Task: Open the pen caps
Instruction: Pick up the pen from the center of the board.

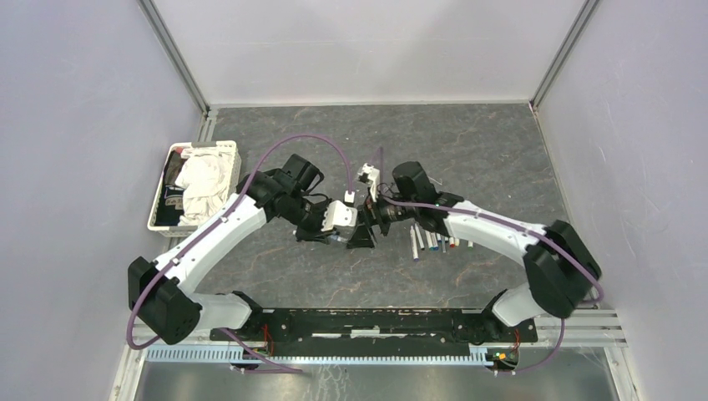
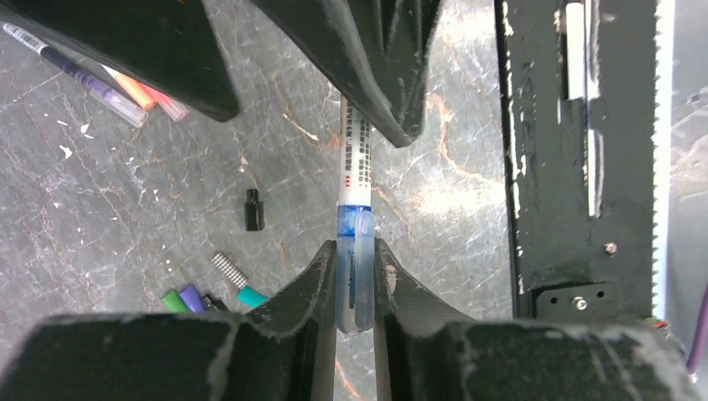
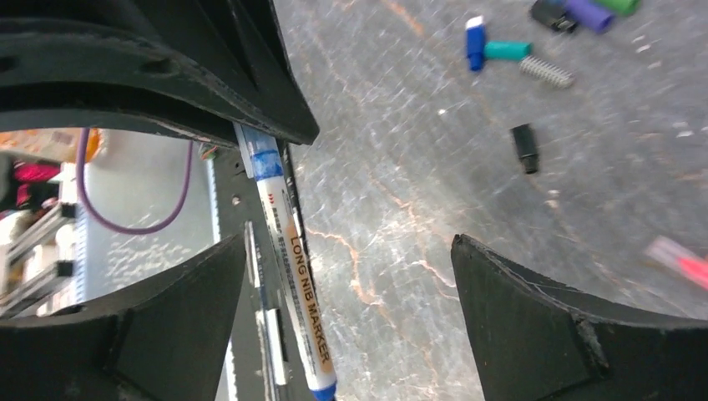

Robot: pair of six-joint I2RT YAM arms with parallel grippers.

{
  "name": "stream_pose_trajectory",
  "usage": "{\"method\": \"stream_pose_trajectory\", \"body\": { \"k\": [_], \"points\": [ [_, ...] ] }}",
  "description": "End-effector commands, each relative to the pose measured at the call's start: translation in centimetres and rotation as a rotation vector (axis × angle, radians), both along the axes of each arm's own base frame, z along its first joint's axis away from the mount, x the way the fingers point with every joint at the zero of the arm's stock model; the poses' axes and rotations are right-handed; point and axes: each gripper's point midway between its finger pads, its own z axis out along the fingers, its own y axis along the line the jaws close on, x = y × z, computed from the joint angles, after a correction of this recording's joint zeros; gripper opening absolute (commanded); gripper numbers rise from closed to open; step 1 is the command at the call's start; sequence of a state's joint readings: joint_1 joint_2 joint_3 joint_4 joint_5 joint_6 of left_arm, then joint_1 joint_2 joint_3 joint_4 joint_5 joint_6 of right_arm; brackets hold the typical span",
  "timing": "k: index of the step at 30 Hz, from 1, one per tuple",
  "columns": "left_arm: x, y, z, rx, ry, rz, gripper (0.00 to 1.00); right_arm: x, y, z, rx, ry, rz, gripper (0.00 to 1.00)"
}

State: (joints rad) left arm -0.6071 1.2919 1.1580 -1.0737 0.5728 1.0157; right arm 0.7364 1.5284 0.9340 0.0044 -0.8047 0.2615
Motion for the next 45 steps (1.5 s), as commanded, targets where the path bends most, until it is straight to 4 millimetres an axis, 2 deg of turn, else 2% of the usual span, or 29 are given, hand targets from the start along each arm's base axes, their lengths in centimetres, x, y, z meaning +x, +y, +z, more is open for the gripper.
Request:
{"method": "stream_pose_trajectory", "body": {
  "k": [1, 2, 5, 9, 11, 13, 15, 17, 19, 21, 22, 24, 28, 30, 35, 38, 45],
  "points": [
    [-1.3, -1.8, 2.6, -0.14, 0.049, 0.025, 0.02, 3.2, -1.1, 5.2, 0.132, -0.239, -0.171, 0.98],
    [-1.4, -2.1, 3.0, -0.159, 0.055, 0.02, 0.02, 3.5, -1.6, 5.9, 0.154, -0.263, -0.21, 0.98],
    [-1.7, -2.5, 3.8, -0.186, 0.078, 0.025, 0.02, 4.0, -2.3, 5.8, 0.157, -0.265, -0.259, 0.98],
    [-1.6, -2.7, 3.9, -0.184, 0.094, 0.032, 0.02, 2.7, -0.9, 5.4, 0.188, -0.169, -0.123, 0.98],
    [-1.2, -2.7, 3.7, -0.177, 0.093, 0.05, 0.02, 3.3, -0.8, 5.2, 0.157, -0.189, -0.162, 0.98],
    [-0.9, -2.8, 3.8, -0.17, 0.09, 0.062, 0.02, 5.2, -1.9, 5.9, 0.071, -0.36, -0.292, 0.98],
    [-0.7, -2.7, 3.8, -0.166, 0.084, 0.064, 0.02, 6.2, -3.5, 7.9, 0.071, -0.47, -0.403, 0.98],
    [-0.6, -2.6, 3.8, -0.163, 0.071, 0.067, 0.02, 6.3, -5.3, 10.1, 0.137, -0.527, -0.502, 0.98],
    [-0.4, -2.5, 3.6, -0.153, 0.058, 0.068, 0.02, 6.4, -6.7, 10.1, 0.149, -0.503, -0.589, 0.98],
    [-0.1, -2.3, 3.4, -0.14, 0.045, 0.074, 0.02, 5.9, -6.9, 10.3, 0.167, -0.522, -0.578, 0.98],
    [0.0, -2.3, 3.4, -0.135, 0.04, 0.076, 0.02, 5.6, -6.7, 10.1, 0.172, -0.506, -0.566, 0.98],
    [0.2, -2.3, 3.4, -0.131, 0.035, 0.076, 0.02, 4.3, -5.6, 9.9, 0.184, -0.493, -0.462, 0.91],
    [0.3, -2.7, 3.8, -0.147, 0.042, 0.068, 0.02, 2.7, -3.5, 8.2, 0.111, -0.418, -0.269, 0.84],
    [0.3, -2.9, 4.1, -0.158, 0.043, 0.062, 0.02, 2.2, -3.0, 7.7, 0.089, -0.401, -0.213, 0.84],
    [0.2, -3.0, 4.3, -0.163, 0.045, 0.057, 0.02, -0.2, -2.3, 8.1, 0.15, -0.401, -0.088, 0.87],
    [0.3, -3.0, 4.2, -0.161, 0.047, 0.057, 0.02, -1.7, -1.6, 7.6, 0.18, -0.353, -0.007, 0.83],
    [0.3, -3.2, 4.6, -0.17, 0.047, 0.056, 0.02, -2.0, -0.6, 6.9, 0.178, -0.308, 0.033, 0.66]
  ]
}}
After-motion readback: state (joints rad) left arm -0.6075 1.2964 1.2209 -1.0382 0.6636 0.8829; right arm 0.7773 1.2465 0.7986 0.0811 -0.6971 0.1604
